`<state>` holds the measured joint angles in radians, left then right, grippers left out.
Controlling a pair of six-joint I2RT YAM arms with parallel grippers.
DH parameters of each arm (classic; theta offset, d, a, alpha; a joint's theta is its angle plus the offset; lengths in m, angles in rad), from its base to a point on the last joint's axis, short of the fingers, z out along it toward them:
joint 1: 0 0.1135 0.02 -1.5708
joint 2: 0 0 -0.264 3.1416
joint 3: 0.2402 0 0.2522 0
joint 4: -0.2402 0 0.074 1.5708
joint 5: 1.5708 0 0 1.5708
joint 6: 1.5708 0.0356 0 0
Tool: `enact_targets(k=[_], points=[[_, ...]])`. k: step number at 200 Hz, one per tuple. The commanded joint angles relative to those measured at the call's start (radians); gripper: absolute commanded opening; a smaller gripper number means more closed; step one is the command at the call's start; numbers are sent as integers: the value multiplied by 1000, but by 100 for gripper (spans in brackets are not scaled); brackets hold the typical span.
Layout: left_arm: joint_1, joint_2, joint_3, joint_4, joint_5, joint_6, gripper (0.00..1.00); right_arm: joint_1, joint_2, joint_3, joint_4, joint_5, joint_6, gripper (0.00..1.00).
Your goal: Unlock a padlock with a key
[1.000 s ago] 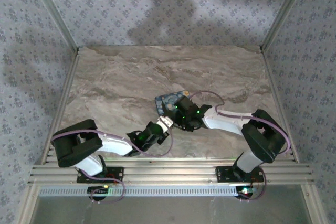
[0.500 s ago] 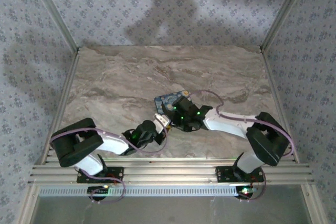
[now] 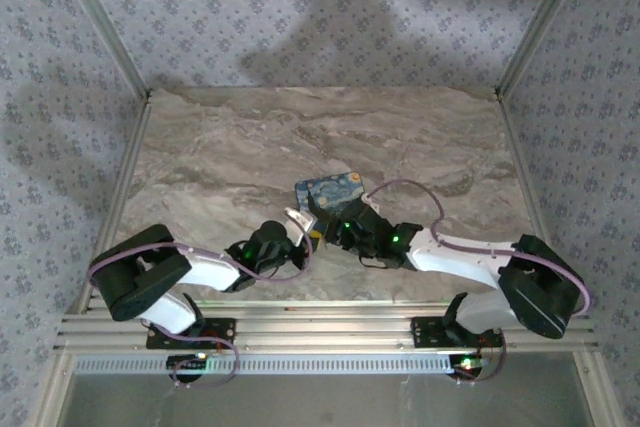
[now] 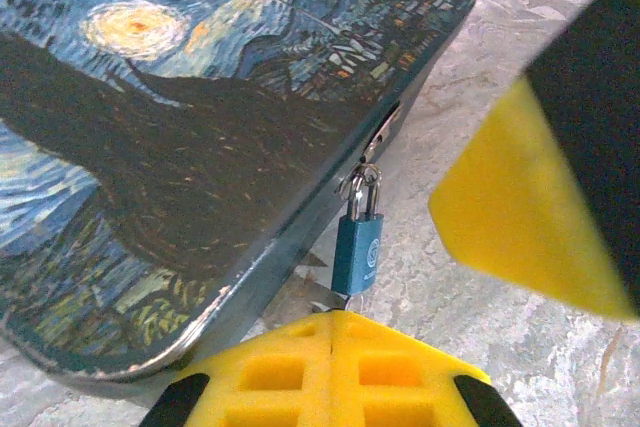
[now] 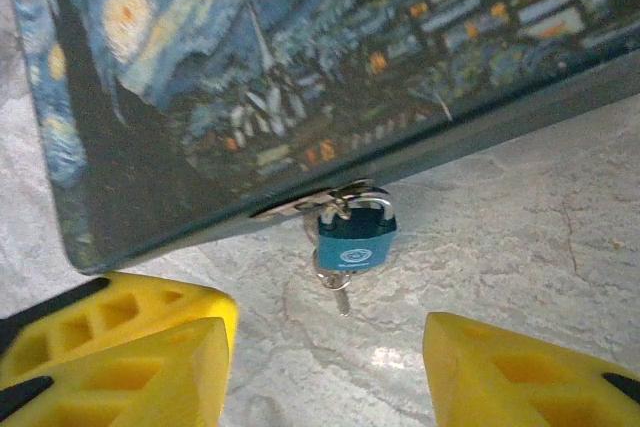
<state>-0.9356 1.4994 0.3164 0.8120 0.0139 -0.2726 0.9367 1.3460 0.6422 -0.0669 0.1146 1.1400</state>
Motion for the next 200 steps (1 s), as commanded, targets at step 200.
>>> enact_targets(k=[200], points=[[37,-153,-24,-130,69,-114,0,19,268,78,101,114,41,27]])
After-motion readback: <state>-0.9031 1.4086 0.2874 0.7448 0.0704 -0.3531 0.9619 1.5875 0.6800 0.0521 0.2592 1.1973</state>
